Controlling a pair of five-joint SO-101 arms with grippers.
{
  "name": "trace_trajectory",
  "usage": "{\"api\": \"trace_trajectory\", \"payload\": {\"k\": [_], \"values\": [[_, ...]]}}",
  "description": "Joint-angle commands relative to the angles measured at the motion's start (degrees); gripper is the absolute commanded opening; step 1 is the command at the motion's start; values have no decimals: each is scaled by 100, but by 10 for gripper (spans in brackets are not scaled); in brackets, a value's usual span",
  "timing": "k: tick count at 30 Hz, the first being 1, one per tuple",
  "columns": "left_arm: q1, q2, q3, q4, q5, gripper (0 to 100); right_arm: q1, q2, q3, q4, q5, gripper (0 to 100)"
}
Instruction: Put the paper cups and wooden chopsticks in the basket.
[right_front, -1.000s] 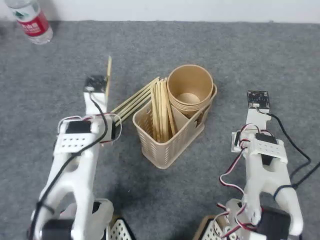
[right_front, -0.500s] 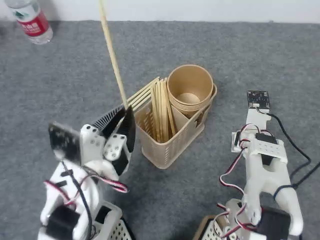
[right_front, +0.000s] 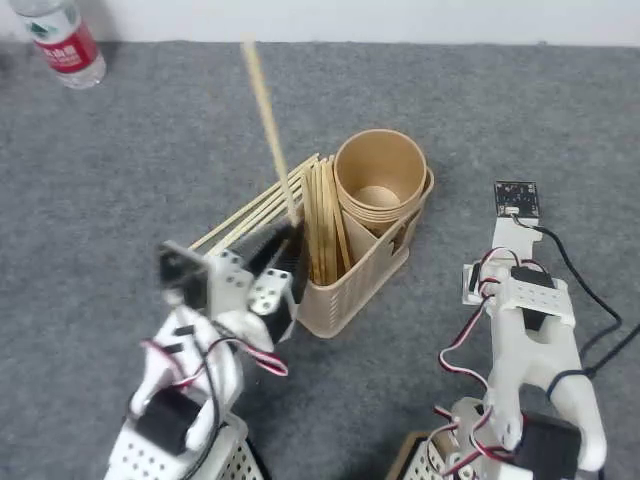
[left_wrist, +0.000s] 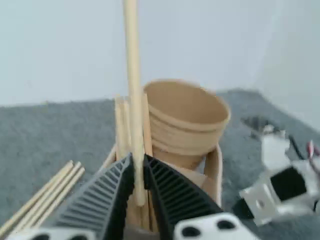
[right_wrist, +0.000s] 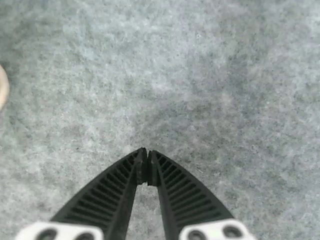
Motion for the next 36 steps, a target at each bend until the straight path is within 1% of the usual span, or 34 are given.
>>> {"api": "trace_trajectory", "payload": {"k": [1,3,5,14,17,22,24,30,32,35,36], "values": [[53,-97,646,-738,-88,11,-48,-180,0,-84,70,8],[88,-97,980,-967,-97,11,-48,-180,0,-84,70,8],[114,-97,1182,-1002,-88,11,-48,-180,0,-84,70,8],[123,-105,1174,-949,-70,13,-40,-180,0,-84,70,8],[132,-105,1059,-607,-62,55,-40,-180,0,-84,70,8],[79,-105,505,290,712,105,-40,-180,0,-84,70,8],[79,-105,303,589,730,108,-40,-180,0,-84,70,8],[35,-105,163,756,730,105,-40,-180,0,-84,70,8],[-369,-105,-92,765,730,105,-40,-180,0,-84,70,8],[-1503,-88,-778,1037,668,109,-40,-180,0,-84,70,8],[-1846,-62,-989,1160,475,114,-40,-180,0,-84,70,8]]}}
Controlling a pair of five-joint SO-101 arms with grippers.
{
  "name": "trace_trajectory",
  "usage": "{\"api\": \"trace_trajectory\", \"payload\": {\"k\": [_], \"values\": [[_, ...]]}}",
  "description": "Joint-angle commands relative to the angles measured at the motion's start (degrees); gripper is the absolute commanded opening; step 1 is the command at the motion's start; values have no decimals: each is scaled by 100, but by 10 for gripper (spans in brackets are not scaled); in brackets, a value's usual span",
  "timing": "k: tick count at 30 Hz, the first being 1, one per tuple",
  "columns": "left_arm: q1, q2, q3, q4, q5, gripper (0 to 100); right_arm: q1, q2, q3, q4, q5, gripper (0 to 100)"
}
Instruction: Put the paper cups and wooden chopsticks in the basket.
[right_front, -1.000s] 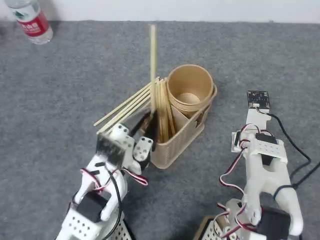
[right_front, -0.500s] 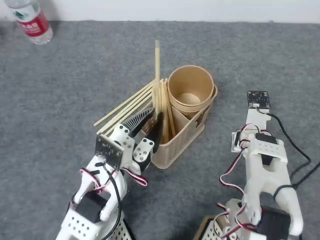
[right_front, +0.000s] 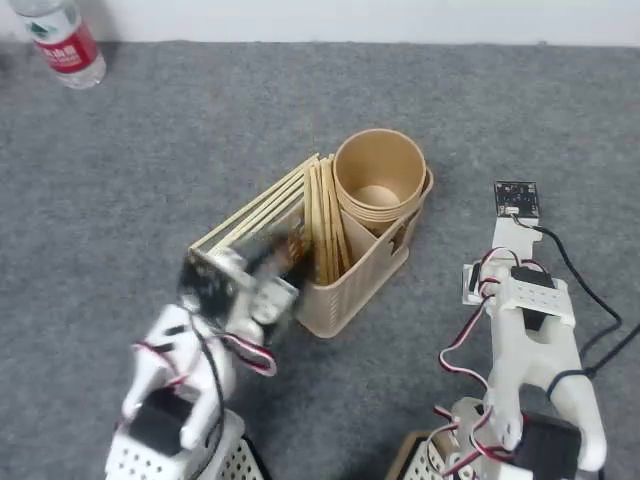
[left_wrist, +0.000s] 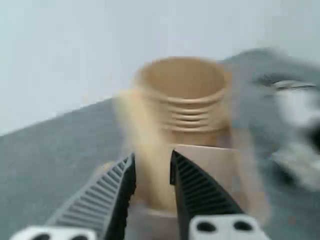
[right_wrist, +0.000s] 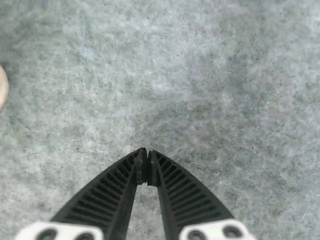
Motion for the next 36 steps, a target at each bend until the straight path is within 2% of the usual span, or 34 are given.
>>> {"api": "trace_trajectory", "payload": {"k": [1,8,12,16,24,30,36], "values": [[-1591,-26,-1059,510,-457,123,-40,-180,0,-84,70,8],[-2488,9,-927,1002,-2145,149,-40,-180,0,-84,70,8],[-2831,765,-752,791,-2769,148,-40,-180,0,-75,70,8],[-3182,2347,-884,-26,-3103,148,-40,-180,0,-75,70,8],[-2936,6066,-2624,-53,-4079,148,-40,-180,0,-75,70,8],[-2822,8809,-4286,765,-5327,148,-40,-180,0,-84,70,8],[-2840,10919,-5956,1380,-5600,148,-40,-180,0,-84,70,8]]}}
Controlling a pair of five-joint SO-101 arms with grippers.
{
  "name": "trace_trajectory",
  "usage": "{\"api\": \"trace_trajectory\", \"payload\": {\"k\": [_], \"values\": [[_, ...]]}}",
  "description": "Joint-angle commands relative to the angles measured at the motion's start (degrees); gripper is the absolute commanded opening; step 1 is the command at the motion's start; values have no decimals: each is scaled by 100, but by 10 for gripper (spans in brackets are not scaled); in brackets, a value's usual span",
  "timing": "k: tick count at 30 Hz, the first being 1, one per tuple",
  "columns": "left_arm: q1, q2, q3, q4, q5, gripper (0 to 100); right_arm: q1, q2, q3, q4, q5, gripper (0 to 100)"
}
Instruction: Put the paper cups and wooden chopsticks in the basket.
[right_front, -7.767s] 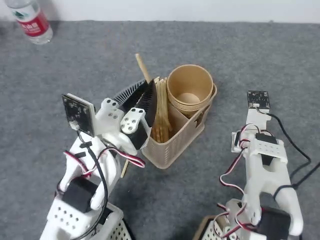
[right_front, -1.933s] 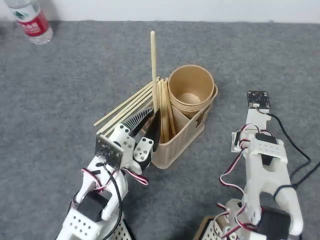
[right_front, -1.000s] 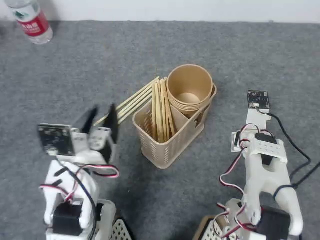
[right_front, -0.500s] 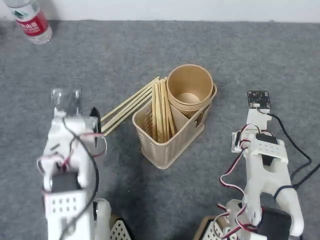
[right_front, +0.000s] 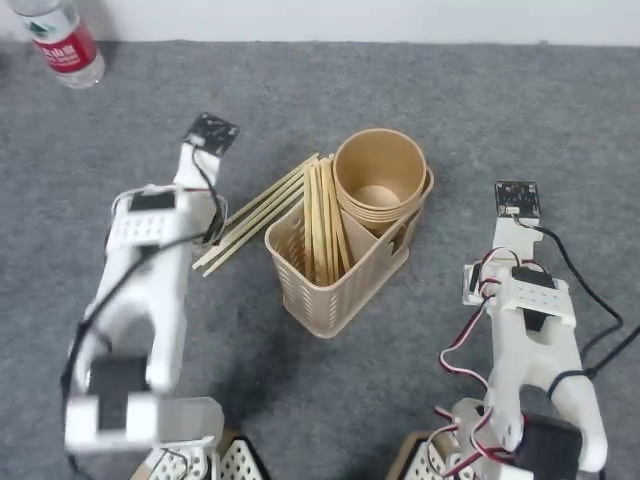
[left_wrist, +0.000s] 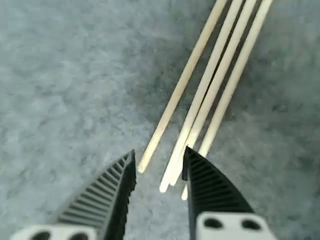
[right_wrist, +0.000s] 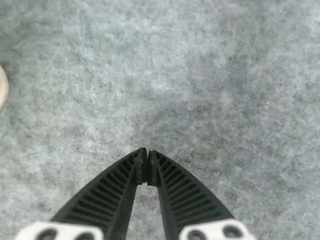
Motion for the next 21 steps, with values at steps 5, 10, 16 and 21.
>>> {"api": "trace_trajectory", "payload": {"k": [5,10,16,21], "values": [[-44,2295,-2229,378,-141,148,-40,-180,0,-84,70,8],[-141,2971,-3029,765,-220,148,-40,-180,0,-84,70,8],[-123,3640,-4075,2277,-949,85,-48,-180,0,-92,70,8],[-123,4404,-5235,3455,-1371,13,-48,-180,0,-92,70,8]]}}
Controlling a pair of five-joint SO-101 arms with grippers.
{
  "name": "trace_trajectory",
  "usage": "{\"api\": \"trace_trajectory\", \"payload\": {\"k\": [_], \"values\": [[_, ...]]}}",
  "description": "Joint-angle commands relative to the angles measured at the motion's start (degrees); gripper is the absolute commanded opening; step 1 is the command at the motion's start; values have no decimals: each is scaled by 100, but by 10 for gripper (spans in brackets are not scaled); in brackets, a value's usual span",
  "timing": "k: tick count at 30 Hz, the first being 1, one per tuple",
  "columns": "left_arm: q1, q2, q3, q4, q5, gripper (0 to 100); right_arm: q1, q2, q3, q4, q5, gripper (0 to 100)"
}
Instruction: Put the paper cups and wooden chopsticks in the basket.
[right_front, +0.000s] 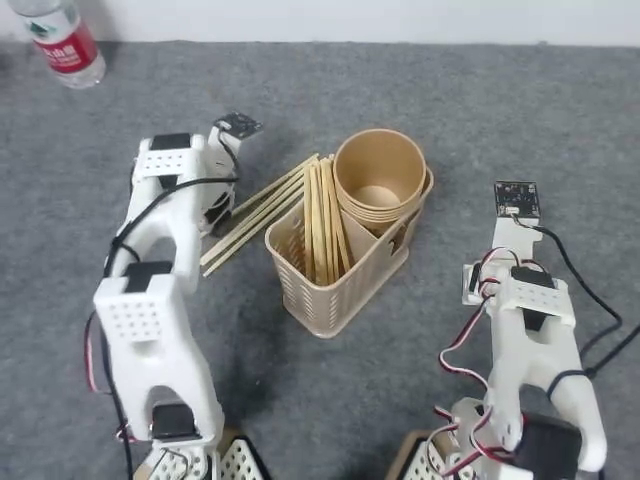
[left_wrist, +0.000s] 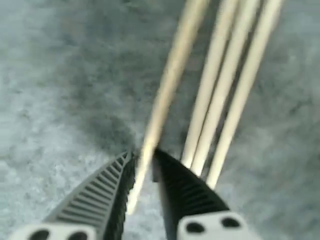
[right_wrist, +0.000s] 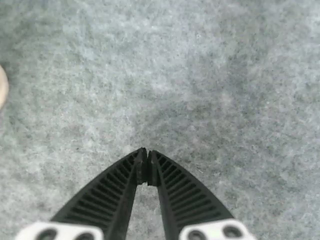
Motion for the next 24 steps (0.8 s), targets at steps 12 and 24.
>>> {"api": "trace_trajectory", "payload": {"k": [12,24], "values": [[-114,343,-2695,2462,237,11,-48,-180,0,-92,70,8],[396,-3077,66,1020,1732,9,-48,-180,0,-92,70,8]]}}
